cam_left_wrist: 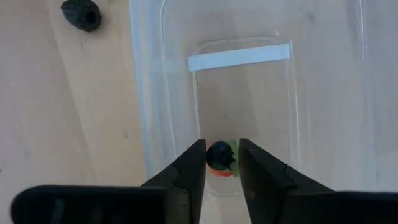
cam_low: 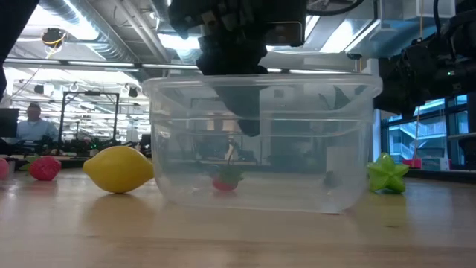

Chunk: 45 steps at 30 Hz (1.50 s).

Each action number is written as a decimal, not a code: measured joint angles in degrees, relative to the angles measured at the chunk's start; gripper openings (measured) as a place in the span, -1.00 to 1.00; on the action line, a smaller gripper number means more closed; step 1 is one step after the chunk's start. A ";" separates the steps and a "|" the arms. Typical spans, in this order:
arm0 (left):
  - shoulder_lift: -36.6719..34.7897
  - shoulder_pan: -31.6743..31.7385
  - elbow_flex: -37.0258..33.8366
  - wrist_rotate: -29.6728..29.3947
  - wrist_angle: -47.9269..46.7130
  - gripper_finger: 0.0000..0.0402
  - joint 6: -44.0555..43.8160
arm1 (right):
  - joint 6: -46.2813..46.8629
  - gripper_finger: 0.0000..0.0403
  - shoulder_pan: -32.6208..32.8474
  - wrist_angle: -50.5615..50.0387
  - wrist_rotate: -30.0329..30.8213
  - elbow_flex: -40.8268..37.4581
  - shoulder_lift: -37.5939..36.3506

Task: Pick and placing Produce into tupperware
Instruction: Put the blueberry into the transparent bin, then put the cherry into the transparent bin

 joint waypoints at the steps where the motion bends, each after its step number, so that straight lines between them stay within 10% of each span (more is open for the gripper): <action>1: 0.00 0.00 0.00 0.03 0.01 -0.52 0.01 | 0.00 0.16 0.00 0.00 0.00 0.00 0.00; 18: -3.74 0.11 0.09 -0.80 0.34 -0.05 2.14 | -0.37 0.16 -0.02 0.00 0.00 0.00 0.00; 30: -9.30 1.92 0.11 -22.83 -4.39 -0.07 6.52 | -1.56 0.16 -0.02 0.00 0.00 0.00 0.00; 45: -9.33 14.85 0.07 -10.82 -10.99 -0.15 8.14 | -1.66 0.16 -0.02 0.00 0.00 0.00 0.00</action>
